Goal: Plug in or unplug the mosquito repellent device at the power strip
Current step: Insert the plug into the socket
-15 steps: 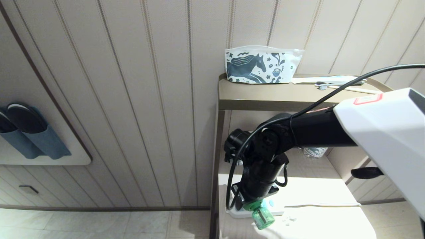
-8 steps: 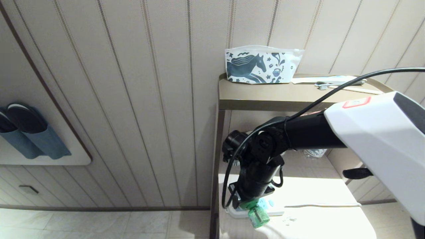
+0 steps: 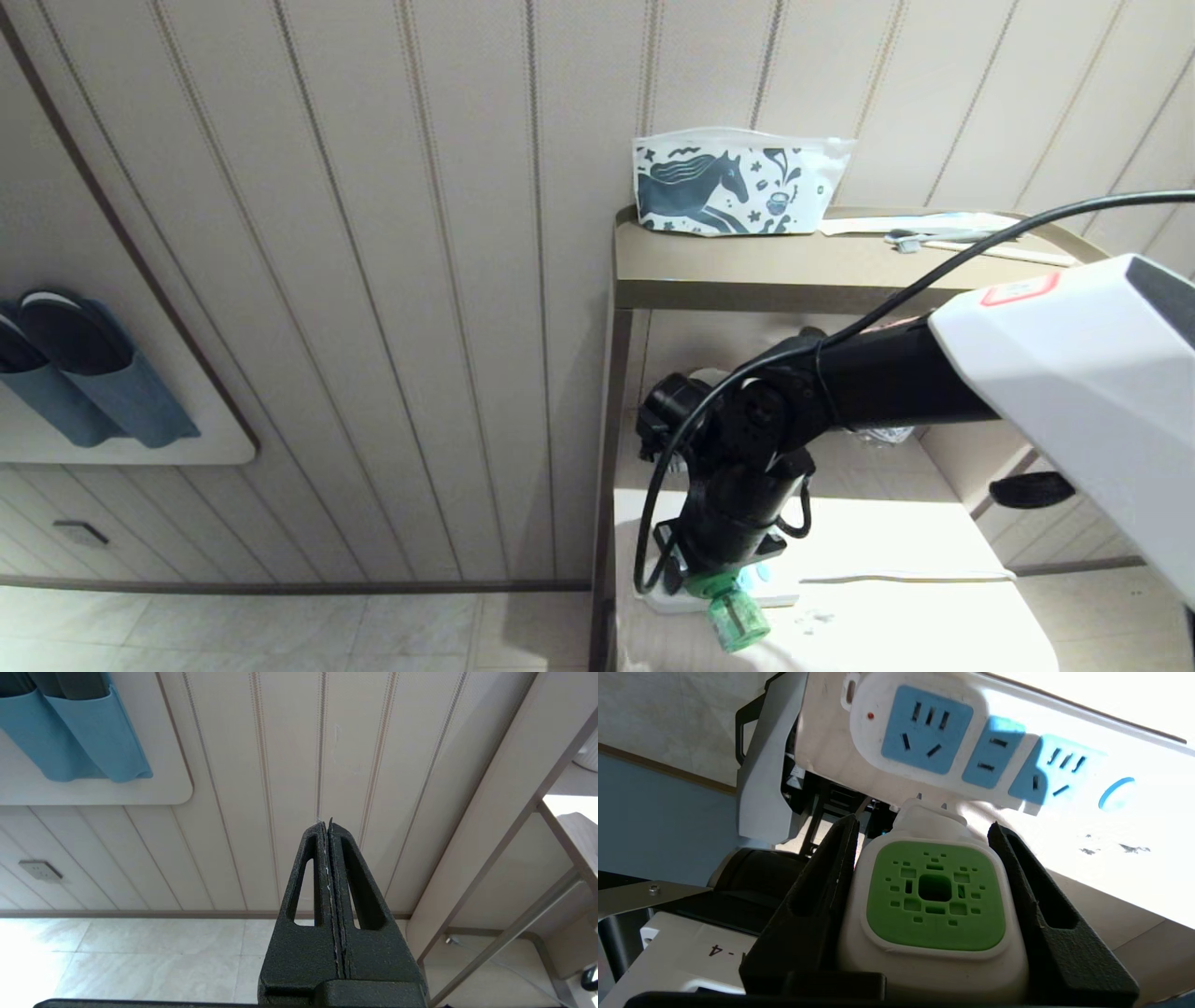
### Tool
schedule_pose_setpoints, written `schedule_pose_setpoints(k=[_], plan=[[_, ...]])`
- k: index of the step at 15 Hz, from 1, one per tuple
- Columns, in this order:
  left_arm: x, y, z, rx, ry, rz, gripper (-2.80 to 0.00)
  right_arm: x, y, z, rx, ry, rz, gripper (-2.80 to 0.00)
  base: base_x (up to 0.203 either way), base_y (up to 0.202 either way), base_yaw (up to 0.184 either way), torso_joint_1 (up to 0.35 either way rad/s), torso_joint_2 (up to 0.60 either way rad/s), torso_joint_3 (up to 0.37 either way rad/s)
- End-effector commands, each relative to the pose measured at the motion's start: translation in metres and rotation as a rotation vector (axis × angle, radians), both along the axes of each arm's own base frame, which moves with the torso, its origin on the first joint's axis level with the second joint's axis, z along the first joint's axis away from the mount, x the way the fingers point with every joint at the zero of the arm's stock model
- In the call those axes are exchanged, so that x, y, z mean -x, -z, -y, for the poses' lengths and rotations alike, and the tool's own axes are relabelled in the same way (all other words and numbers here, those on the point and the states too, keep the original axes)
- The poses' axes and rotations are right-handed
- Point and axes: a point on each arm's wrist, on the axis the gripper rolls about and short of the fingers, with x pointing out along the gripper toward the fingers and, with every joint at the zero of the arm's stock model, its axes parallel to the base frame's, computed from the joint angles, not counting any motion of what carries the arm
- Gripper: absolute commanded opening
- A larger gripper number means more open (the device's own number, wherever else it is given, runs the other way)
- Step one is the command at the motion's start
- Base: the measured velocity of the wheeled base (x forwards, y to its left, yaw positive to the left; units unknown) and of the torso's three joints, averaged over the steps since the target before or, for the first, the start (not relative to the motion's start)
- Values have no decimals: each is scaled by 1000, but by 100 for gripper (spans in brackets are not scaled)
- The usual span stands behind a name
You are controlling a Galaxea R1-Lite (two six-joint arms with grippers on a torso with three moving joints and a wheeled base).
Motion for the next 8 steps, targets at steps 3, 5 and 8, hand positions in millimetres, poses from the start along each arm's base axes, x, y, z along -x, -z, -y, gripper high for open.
schedule_pose_setpoints(k=[3, 5, 8], plan=[[0, 0, 0, 0, 0, -2, -280, 4, -5, 4, -12, 39, 3, -280, 0, 0, 0, 0, 0, 0], [0, 0, 0, 0, 0, -2, -280, 2, -4, 3, -19, 76, -2, -280, 0, 0, 0, 0, 0, 0], [0, 0, 0, 0, 0, -2, -280, 0, -4, 0, -31, 117, -3, -280, 0, 0, 0, 0, 0, 0]])
